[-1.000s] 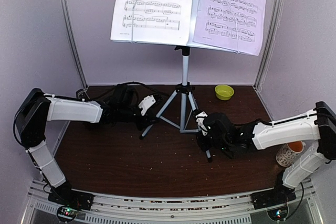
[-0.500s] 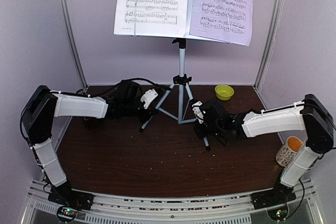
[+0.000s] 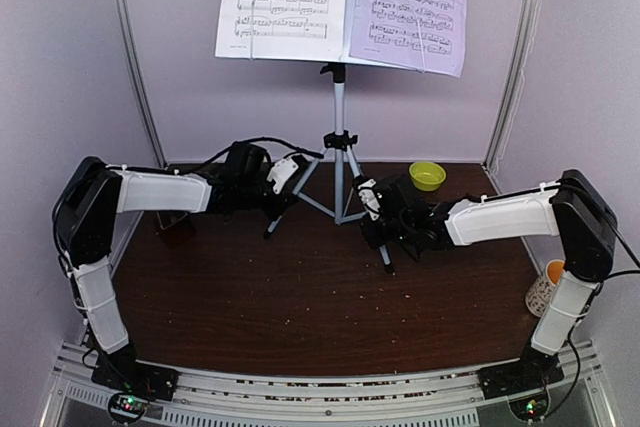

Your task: Set up the instrument practice props

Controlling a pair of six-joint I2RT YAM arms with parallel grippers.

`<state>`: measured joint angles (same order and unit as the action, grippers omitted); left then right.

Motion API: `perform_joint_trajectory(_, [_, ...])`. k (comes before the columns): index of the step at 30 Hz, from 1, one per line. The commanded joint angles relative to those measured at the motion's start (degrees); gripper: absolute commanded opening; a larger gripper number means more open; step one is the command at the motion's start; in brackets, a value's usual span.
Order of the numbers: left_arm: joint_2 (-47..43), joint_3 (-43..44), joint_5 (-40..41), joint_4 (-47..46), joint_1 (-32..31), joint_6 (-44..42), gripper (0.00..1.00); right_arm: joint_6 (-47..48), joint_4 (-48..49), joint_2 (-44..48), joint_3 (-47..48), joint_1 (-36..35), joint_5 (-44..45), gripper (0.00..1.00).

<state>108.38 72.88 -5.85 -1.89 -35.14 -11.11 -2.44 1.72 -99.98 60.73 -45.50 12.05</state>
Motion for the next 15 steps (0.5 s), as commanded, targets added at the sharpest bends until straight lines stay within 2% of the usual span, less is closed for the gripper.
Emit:
perform_joint_trajectory(1, [-3.70, 0.75, 1.97, -5.74, 1.61, 1.05, 0.32, 4.27, 4.62, 2.57, 2.43, 0.28, 2.22, 0.10])
perform_joint_trajectory(4, [-6.47, -1.67, 2.58, -6.51, 1.64, 3.01, 0.55, 4.33, 4.71, 4.02, 1.74, -0.09, 1.22, 0.34])
perform_joint_trajectory(7, [-9.72, -4.28, 4.14, -6.91, 1.60, 6.20, 0.70, 4.46, 5.45, 5.96, 0.66, -0.85, 1.42, 0.61])
perform_joint_trajectory(10, [-14.36, -7.19, 7.68, -6.45, 1.95, 10.70, 0.85, 4.58, 5.89, 8.32, -0.46, -1.56, 1.97, 0.80])
perform_joint_trajectory(11, [-16.07, -8.01, 10.23, -5.85, 2.13, 12.41, 0.95, 4.59, 6.13, 9.15, -0.85, -1.67, 2.33, 0.87])
perform_joint_trajectory(13, [-18.93, -7.77, 14.88, -1.37, 2.88, 16.39, 0.98, 4.55, 6.04, 10.86, -1.38, -1.87, 3.01, 0.98])
perform_joint_trajectory(15, [-21.62, -6.34, 18.79, 5.01, 4.44, 20.55, 0.98, 4.20, 6.08, 12.60, -2.07, -2.05, 3.99, 1.00])
